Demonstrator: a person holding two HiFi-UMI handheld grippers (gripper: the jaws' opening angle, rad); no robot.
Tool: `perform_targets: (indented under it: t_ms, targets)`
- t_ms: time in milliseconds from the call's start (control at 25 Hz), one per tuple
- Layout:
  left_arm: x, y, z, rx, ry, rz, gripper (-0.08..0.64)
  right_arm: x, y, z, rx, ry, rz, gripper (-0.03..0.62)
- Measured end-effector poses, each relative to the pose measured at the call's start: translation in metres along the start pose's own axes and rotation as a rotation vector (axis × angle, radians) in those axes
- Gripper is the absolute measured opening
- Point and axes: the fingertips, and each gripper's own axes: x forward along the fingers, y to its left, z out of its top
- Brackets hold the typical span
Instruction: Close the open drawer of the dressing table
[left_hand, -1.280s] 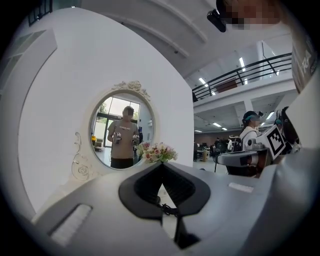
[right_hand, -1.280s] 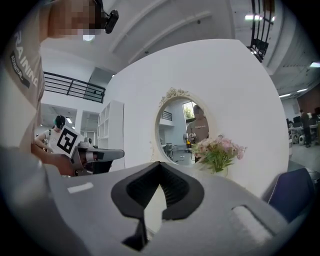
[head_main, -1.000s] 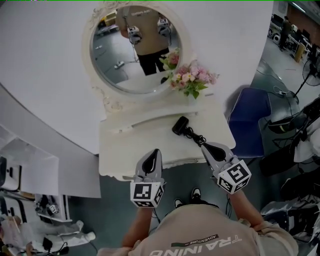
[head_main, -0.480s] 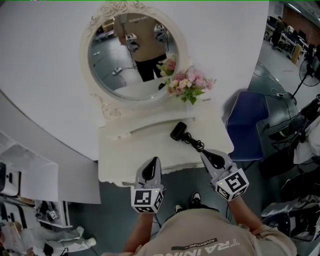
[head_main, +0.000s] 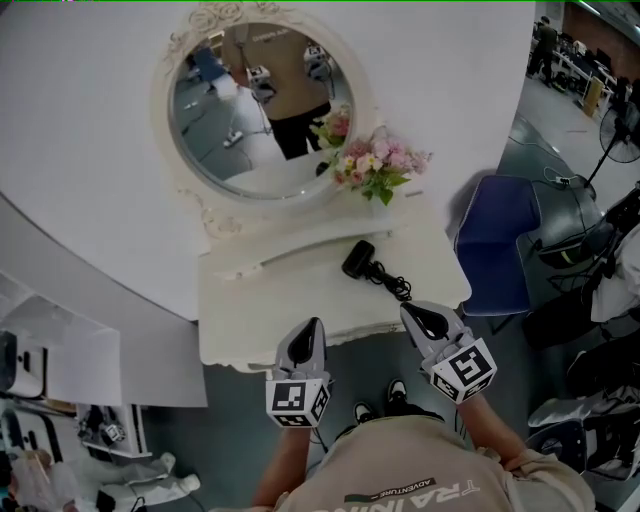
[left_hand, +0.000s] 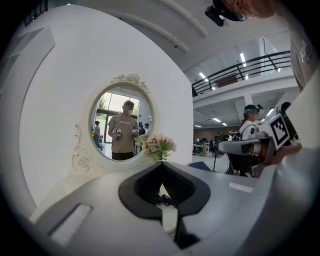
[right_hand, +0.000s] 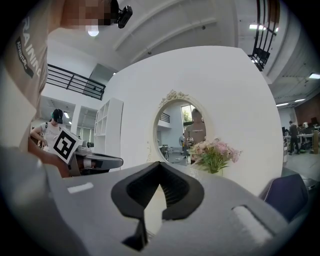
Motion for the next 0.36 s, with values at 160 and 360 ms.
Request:
perform_targets:
  t_ms: [160, 360]
  targets:
    - [0.000, 0.008, -0.003, -0.015, 0.007, 0.025, 0.017, 0.004, 0.001, 0.000, -0.011, -0.001, 0.017, 0.002]
    - [0.009, 0.008, 0.000, -0.009, 0.006, 0.019, 0.017, 0.010, -0.008, 0.000, -0.025, -0.008, 0.010, 0.002]
